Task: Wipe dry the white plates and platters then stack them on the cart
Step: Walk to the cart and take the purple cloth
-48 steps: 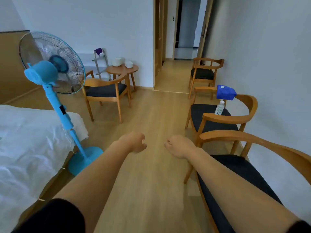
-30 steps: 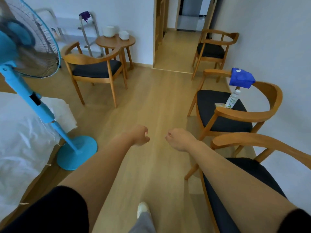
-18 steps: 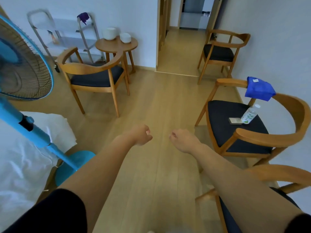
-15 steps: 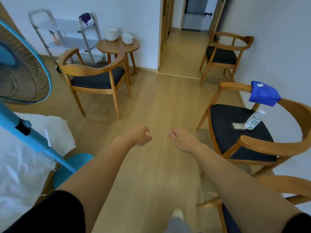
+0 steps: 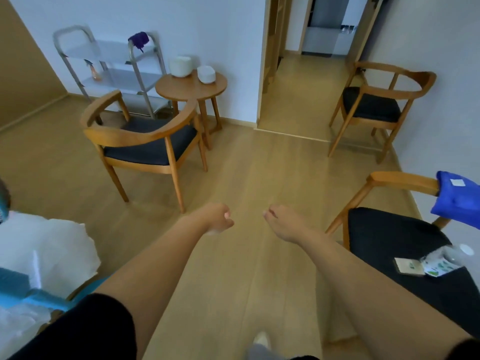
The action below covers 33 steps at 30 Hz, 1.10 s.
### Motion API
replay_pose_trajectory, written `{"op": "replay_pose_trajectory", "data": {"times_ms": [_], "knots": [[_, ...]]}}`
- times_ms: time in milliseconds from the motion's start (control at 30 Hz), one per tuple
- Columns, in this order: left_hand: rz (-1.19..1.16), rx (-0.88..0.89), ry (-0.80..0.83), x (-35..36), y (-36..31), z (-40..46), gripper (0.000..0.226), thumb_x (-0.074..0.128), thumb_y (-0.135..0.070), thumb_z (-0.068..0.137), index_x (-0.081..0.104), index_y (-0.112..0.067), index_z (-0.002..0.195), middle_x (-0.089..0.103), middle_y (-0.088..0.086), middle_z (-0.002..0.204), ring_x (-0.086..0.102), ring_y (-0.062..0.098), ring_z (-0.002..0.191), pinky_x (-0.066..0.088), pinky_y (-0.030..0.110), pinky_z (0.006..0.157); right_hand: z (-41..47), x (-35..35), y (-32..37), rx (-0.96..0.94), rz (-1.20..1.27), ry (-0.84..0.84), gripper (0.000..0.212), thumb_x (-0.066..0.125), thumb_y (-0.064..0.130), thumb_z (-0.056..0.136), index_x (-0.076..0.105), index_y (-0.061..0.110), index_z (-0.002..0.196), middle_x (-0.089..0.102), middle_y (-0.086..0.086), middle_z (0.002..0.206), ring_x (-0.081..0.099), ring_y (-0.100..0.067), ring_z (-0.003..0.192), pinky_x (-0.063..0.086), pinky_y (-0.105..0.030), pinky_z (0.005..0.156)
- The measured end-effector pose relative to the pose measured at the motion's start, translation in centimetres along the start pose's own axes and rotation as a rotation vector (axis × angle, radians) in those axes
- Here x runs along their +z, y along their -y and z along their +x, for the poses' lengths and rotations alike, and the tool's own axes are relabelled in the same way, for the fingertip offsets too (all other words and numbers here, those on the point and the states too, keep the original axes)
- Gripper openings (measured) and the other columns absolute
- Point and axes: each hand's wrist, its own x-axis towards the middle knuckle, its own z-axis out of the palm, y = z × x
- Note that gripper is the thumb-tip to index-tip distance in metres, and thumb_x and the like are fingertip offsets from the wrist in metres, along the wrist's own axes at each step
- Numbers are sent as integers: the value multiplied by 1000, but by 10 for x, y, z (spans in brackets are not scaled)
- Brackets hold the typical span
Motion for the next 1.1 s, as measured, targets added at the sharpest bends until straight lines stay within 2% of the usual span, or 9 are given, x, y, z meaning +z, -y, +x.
{"op": "replay_pose_trajectory", "data": {"times_ms": [167, 300, 400, 500, 767, 1100], "knots": [[-21, -20, -2, -27, -8, 76, 37, 46, -33, 96, 55, -12, 125, 59, 10, 121, 55, 27, 109, 47, 36, 90, 76, -34, -28, -8, 21, 35, 39, 31, 27, 103, 57, -3, 103, 59, -25, 114, 56, -33, 104, 38, -32, 75], [-36, -59, 9, -47, -2, 128, 37, 47, -34, 95, 55, -13, 124, 60, 9, 120, 56, 27, 107, 48, 37, 88, 129, -46, -40, -20, 38, 63, 37, 32, 25, 103, 57, -1, 94, 60, -27, 110, 57, -34, 100, 30, -32, 67], [-50, -58, -8, -66, 7, 171, 34, 48, -34, 94, 56, -14, 120, 61, 8, 116, 57, 25, 103, 49, 38, 88, 173, -54, -44, -34, 18, 57, 36, 33, 25, 102, 43, 13, 69, 61, -28, 107, 58, -34, 96, 25, -30, 63], [-60, -56, -4, -85, 18, 217, 33, 48, -34, 94, 57, -14, 119, 61, 7, 115, 57, 25, 102, 49, 39, 89, 226, -61, -47, -26, 2, 58, 39, 34, 27, 102, 35, 16, 64, 61, -26, 105, 58, -34, 94, 25, -29, 63], [-110, -55, 28, -160, 68, 354, 31, 47, -32, 95, 59, -13, 116, 61, 8, 115, 58, 25, 102, 49, 39, 90, 389, -93, -32, 16, -52, 80, 30, 33, 34, 100, 46, 16, 80, 63, -19, 104, 58, -32, 94, 33, -31, 67], [-173, -61, 29, -258, 117, 475, 31, 45, -29, 96, 61, -9, 114, 62, 8, 113, 58, 25, 104, 49, 41, 92, 542, -137, 0, 3, -62, 104, 30, 38, 29, 99, 50, 12, 78, 63, -20, 97, 59, -32, 90, 32, -30, 64]]}}
